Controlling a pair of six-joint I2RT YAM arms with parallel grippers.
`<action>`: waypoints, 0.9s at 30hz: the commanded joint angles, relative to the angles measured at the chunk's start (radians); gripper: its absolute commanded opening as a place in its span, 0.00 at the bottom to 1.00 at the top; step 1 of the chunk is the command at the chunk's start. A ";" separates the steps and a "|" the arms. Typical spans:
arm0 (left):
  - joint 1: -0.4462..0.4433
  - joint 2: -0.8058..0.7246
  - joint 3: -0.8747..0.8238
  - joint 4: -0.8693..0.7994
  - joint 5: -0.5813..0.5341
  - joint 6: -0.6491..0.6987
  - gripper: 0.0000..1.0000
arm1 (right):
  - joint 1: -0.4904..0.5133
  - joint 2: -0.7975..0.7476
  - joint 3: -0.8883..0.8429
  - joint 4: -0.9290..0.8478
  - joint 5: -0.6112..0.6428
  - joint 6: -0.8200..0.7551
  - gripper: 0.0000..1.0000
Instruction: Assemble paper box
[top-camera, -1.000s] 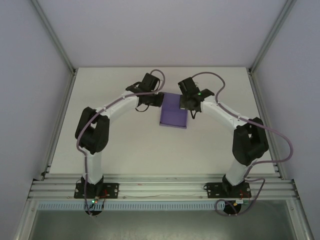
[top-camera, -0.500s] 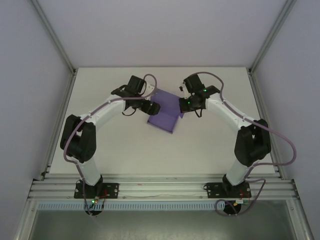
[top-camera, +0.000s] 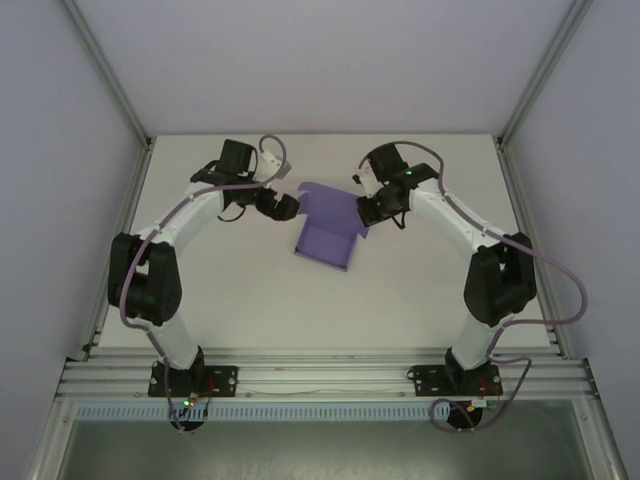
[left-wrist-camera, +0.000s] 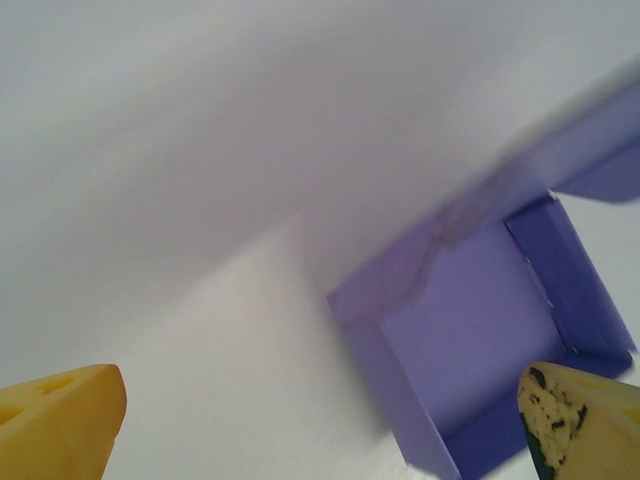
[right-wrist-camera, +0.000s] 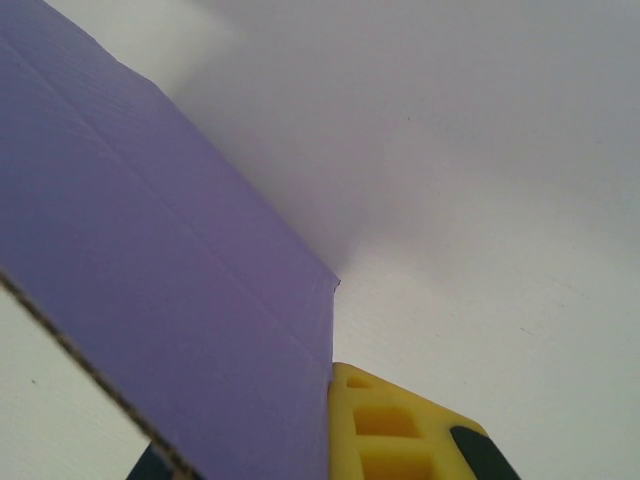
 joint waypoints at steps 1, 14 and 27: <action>0.000 -0.041 -0.013 0.029 0.154 0.109 1.00 | -0.008 0.019 0.039 -0.066 -0.056 -0.115 0.00; -0.003 0.187 0.264 -0.275 0.335 0.347 0.67 | -0.008 0.076 0.113 -0.111 -0.099 -0.174 0.00; -0.027 0.287 0.327 -0.301 0.257 0.324 0.00 | -0.008 0.082 0.133 -0.119 -0.108 -0.166 0.00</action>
